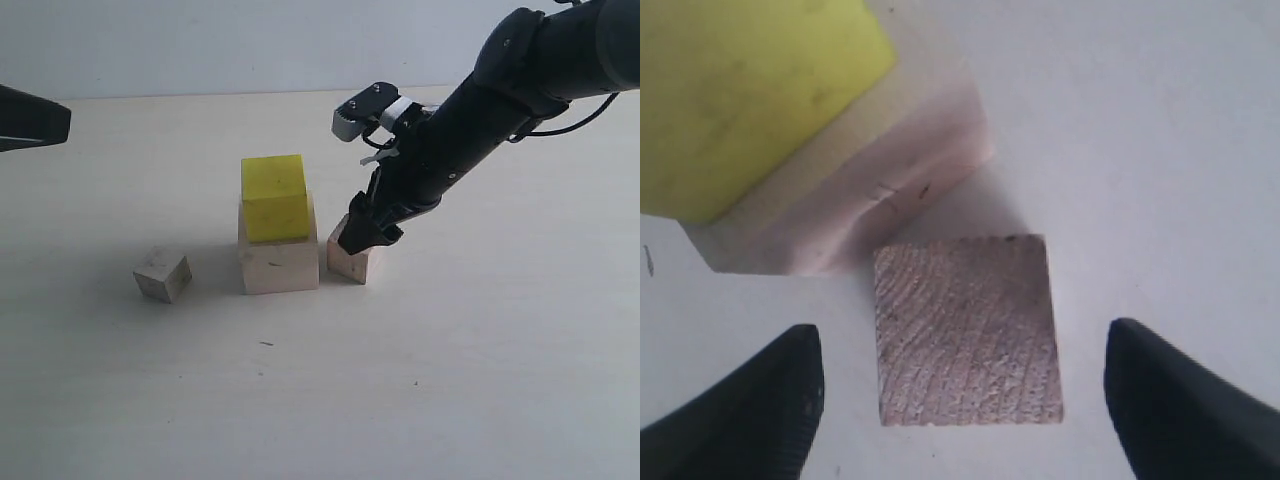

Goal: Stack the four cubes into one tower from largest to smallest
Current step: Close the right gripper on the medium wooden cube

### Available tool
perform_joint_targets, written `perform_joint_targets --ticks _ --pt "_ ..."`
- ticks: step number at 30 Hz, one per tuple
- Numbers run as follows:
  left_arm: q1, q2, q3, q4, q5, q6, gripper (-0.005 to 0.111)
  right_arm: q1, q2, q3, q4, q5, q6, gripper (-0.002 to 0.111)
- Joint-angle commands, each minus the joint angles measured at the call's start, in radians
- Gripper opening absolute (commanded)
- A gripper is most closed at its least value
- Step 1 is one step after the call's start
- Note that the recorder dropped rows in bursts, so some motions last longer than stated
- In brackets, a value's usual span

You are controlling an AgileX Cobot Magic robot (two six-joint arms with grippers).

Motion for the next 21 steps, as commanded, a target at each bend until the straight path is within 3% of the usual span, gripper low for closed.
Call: perform_joint_targets --ticks 1,5,9,18,21 --pt "-0.004 0.001 0.001 0.001 0.009 -0.001 0.000 0.000 0.028 -0.001 -0.004 -0.005 0.002 0.073" --pt "-0.004 0.001 0.001 0.003 0.009 -0.001 0.000 0.000 0.045 -0.001 -0.007 -0.008 0.002 0.073" --pt "-0.004 0.001 0.001 0.003 0.009 -0.001 0.000 0.000 0.045 -0.001 -0.007 -0.021 0.002 0.065" --pt "-0.004 0.001 0.001 0.006 0.009 -0.001 0.000 0.000 0.023 -0.001 -0.011 0.055 0.014 0.000" --pt "-0.004 0.001 0.001 0.012 0.009 -0.001 0.000 0.000 -0.013 -0.005 -0.061 0.053 0.099 0.000"
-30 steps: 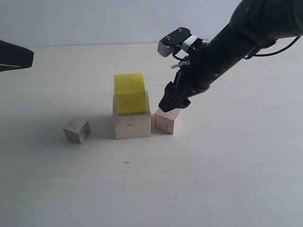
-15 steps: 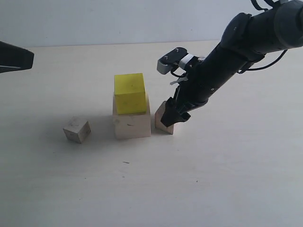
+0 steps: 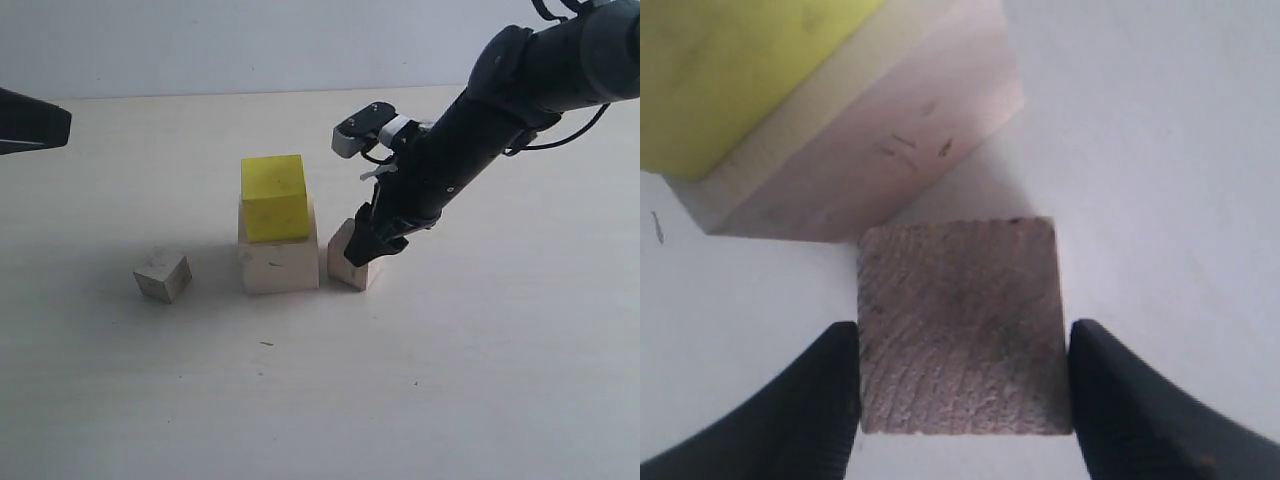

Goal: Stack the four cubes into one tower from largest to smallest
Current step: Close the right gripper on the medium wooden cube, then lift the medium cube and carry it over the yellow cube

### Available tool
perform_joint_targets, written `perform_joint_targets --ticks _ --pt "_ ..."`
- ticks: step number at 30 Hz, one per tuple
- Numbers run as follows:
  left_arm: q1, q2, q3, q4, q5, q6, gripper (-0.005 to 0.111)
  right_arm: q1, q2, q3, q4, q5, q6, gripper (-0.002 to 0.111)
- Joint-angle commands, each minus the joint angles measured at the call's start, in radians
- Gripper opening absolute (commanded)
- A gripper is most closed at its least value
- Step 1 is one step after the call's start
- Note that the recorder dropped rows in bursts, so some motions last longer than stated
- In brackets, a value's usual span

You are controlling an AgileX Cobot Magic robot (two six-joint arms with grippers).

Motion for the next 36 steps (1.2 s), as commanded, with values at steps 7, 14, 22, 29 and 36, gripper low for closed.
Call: perform_joint_targets --ticks 7,14,22,29,36 --pt "-0.004 0.001 0.001 0.012 0.000 -0.001 0.000 0.000 -0.175 -0.060 -0.332 0.018 0.593 0.000" --pt "-0.004 0.001 0.001 0.011 -0.002 -0.001 0.000 0.000 -0.326 -0.101 -0.325 0.112 0.759 0.000" --pt "-0.004 0.001 0.001 0.001 -0.019 -0.001 0.000 0.049 -0.456 -0.101 -0.249 0.119 0.994 0.000" --pt "-0.004 0.001 0.001 -0.006 -0.028 -0.004 0.000 0.217 -0.469 -0.101 -0.277 0.029 1.187 0.000" --pt "-0.004 0.001 0.001 -0.010 -0.026 -0.004 0.000 0.314 -0.443 -0.103 -0.486 -0.061 1.429 0.000"
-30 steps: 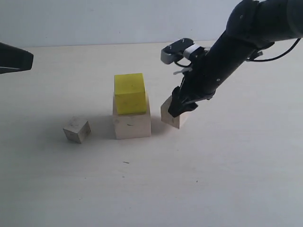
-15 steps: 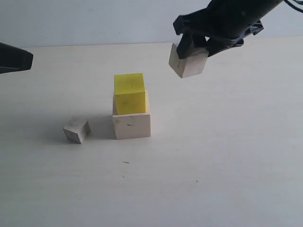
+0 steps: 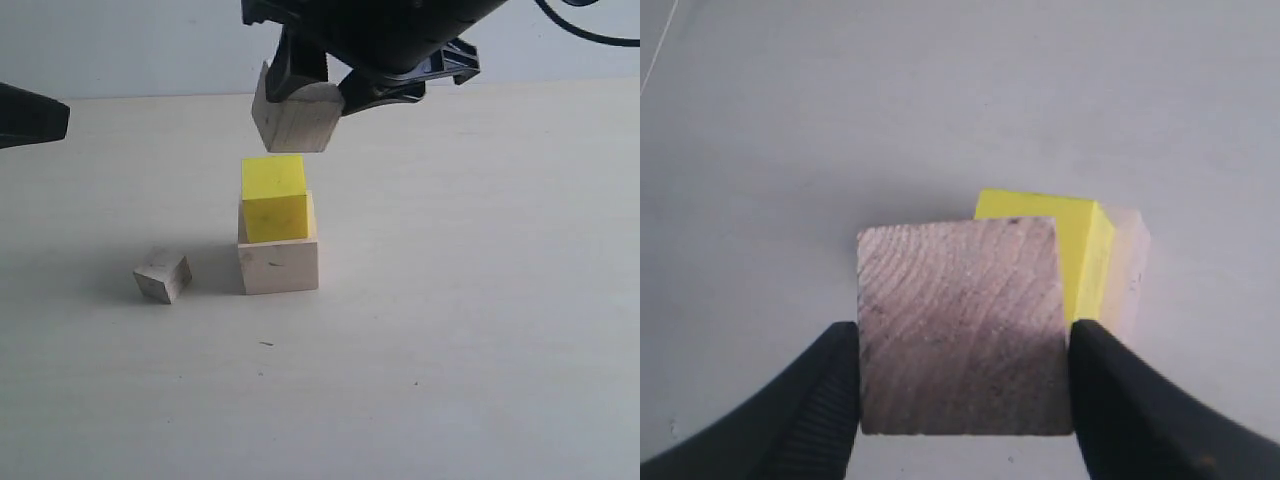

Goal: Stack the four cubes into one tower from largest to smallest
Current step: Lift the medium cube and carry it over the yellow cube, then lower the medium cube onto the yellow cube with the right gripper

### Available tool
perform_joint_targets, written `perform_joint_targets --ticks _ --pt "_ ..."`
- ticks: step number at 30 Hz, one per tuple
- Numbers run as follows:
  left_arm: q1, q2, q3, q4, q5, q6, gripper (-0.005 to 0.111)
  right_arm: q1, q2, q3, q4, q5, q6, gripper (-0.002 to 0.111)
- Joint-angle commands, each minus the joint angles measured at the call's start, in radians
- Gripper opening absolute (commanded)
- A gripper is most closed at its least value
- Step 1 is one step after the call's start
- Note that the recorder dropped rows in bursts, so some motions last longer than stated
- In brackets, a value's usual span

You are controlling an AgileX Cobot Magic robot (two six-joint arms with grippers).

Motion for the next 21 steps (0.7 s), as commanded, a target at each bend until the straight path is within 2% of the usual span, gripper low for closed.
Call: perform_joint_targets --ticks 1,5,8,10,16,21 --pt "-0.004 0.001 0.001 -0.015 -0.008 -0.004 0.000 0.047 0.016 -0.015 -0.129 -0.042 0.130 0.000" --pt "-0.004 0.001 0.001 -0.039 -0.008 -0.004 0.000 0.104 0.048 -0.092 -0.178 0.004 0.174 0.000" --pt "-0.004 0.001 0.001 -0.039 -0.002 -0.004 0.000 0.138 0.083 -0.189 -0.387 0.089 0.399 0.000" --pt "-0.004 0.001 0.001 -0.042 0.000 -0.004 0.000 0.138 0.117 -0.229 -0.445 0.162 0.452 0.000" --pt "-0.004 0.001 0.001 -0.046 0.000 -0.005 0.000 0.186 0.194 -0.232 -0.423 0.149 0.457 0.000" --pt "-0.004 0.001 0.001 -0.045 0.002 -0.005 0.000 0.203 0.221 -0.232 -0.555 0.137 0.580 0.000"
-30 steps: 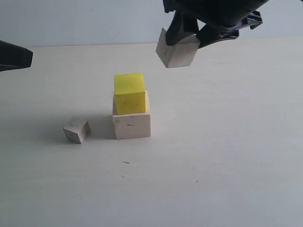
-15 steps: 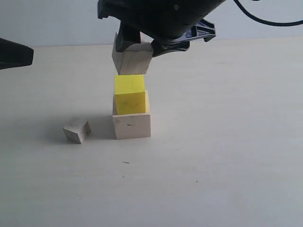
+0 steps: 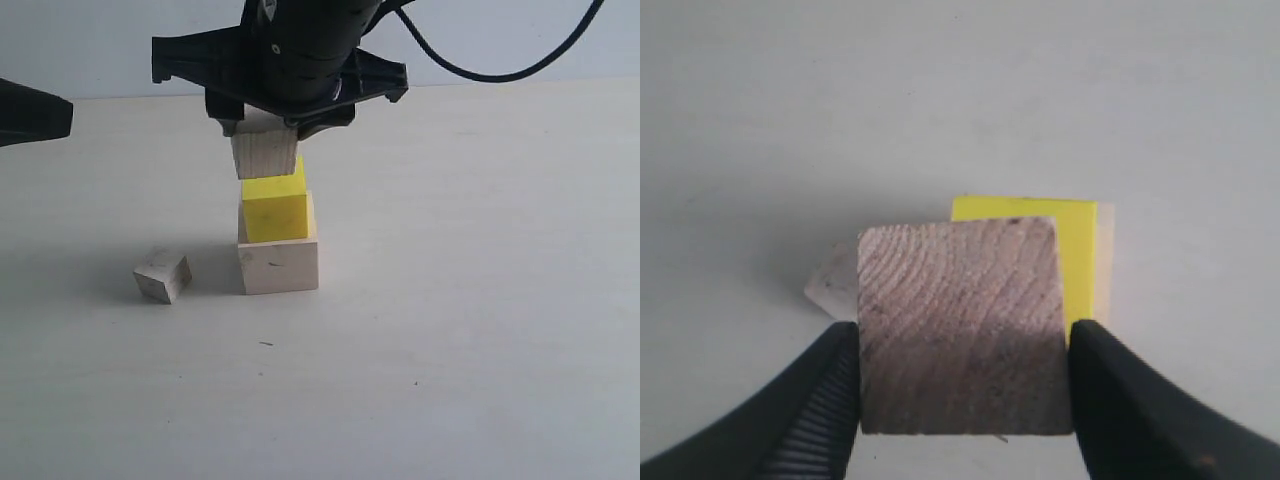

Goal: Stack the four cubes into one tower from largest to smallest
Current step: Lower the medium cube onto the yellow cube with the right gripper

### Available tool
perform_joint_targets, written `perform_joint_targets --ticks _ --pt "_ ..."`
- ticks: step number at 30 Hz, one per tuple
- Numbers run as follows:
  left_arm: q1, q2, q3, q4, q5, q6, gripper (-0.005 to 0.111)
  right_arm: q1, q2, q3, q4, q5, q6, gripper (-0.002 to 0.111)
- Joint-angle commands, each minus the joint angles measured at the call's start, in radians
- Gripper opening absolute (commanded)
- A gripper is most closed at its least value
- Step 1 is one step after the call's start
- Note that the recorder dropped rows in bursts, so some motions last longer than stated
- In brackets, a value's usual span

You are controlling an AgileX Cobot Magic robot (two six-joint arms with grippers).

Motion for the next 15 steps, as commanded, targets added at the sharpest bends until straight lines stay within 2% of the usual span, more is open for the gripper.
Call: perform_joint_targets --ticks 1,15 --pt "-0.004 0.001 0.001 -0.014 0.000 -0.005 0.000 0.001 0.007 -0.007 -0.083 -0.018 0.067 0.000" --pt "-0.006 0.001 0.001 -0.016 0.004 -0.005 0.000 0.001 0.056 -0.007 -0.067 -0.010 0.087 0.000"
